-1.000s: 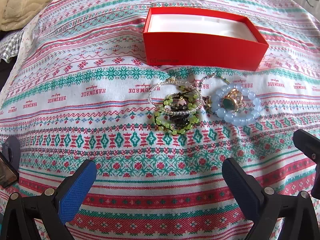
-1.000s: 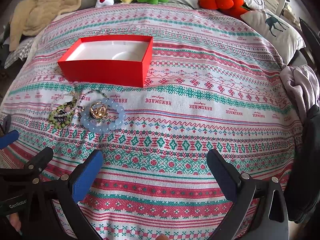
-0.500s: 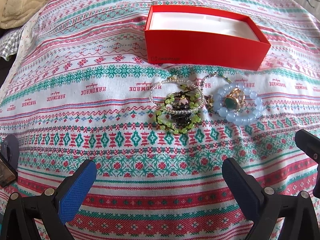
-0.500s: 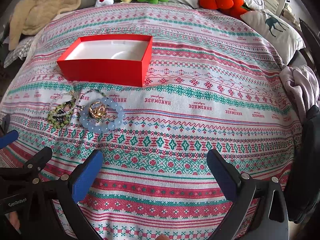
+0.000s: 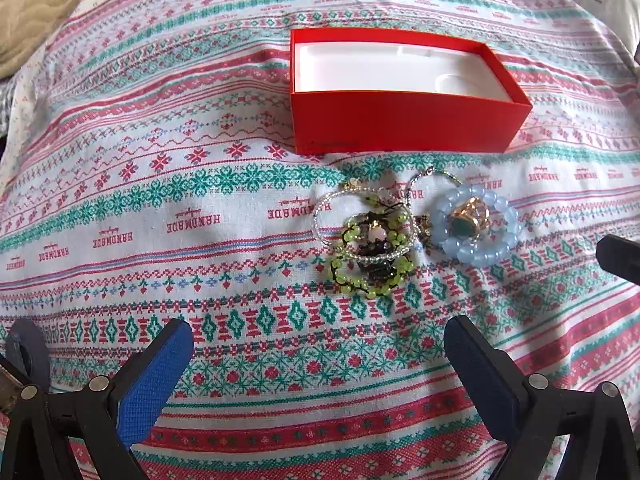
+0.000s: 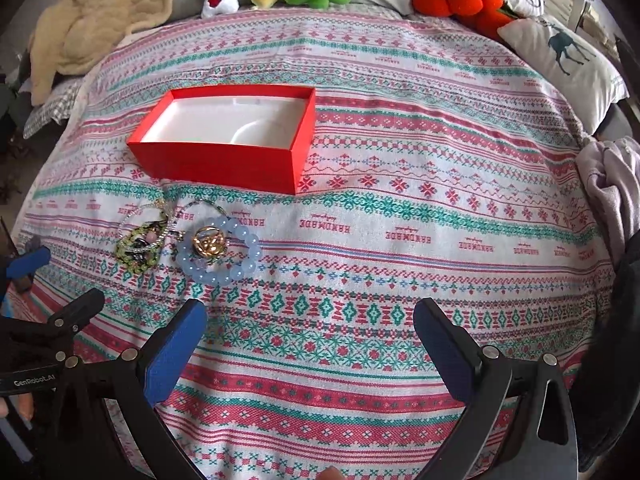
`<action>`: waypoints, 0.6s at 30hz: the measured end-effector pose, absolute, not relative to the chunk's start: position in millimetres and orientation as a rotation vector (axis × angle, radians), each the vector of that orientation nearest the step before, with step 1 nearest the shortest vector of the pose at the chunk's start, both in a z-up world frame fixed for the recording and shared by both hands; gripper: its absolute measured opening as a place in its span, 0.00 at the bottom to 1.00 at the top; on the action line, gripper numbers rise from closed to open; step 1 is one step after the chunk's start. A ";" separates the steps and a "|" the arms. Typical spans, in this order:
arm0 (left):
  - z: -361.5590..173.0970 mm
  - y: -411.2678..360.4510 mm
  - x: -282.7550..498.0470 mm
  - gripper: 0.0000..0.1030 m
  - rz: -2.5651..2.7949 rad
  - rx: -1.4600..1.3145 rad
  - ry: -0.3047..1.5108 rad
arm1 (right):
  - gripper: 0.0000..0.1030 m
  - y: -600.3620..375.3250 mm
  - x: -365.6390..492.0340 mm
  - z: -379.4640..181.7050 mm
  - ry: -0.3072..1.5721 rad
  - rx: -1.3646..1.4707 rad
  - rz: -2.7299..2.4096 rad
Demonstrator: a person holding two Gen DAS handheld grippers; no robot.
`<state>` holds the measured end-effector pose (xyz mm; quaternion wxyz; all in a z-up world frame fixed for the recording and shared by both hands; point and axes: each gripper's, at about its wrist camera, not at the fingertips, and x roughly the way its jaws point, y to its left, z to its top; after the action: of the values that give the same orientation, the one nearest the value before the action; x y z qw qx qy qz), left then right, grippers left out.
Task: Organize jewelry
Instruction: 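Grasp the pearl bracelet from the pile with the left gripper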
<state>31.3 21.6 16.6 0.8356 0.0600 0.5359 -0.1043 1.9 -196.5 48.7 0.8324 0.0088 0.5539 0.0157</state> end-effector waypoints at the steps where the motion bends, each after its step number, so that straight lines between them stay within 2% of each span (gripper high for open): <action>1: 18.0 25.0 36.4 1.00 -0.222 0.115 1.147 | 1.00 -196.2 6.7 48.6 1.191 0.033 0.061; 3: 19.8 29.1 45.8 0.98 -0.236 0.096 1.161 | 1.00 -192.7 15.5 48.5 1.211 0.027 0.105; 5: 18.7 32.9 56.4 0.92 -0.253 0.063 1.173 | 0.98 -188.0 23.2 48.5 1.220 -0.001 0.131; 7: 13.9 37.3 66.7 0.86 -0.279 0.007 1.184 | 0.91 -187.1 32.3 46.2 1.234 0.014 0.162; 10: 0.0 43.3 80.7 0.72 -0.308 -0.080 1.213 | 0.78 -192.9 44.3 35.6 1.247 0.097 0.196; 13: -10.6 44.2 95.8 0.61 -0.324 -0.141 1.254 | 0.60 -198.9 53.2 15.4 1.281 0.180 0.217; 15: -14.4 42.3 103.9 0.57 -0.322 -0.151 1.259 | 0.47 -198.3 59.7 1.9 1.334 0.220 0.238; 18: -21.4 36.8 110.5 0.47 -0.306 -0.150 1.277 | 0.43 -194.4 69.1 -7.0 1.349 0.215 0.230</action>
<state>110.5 36.8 -21.4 0.7895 -0.0697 0.5930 -0.1422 69.1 -194.4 -7.0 0.7696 0.0989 0.6219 0.1060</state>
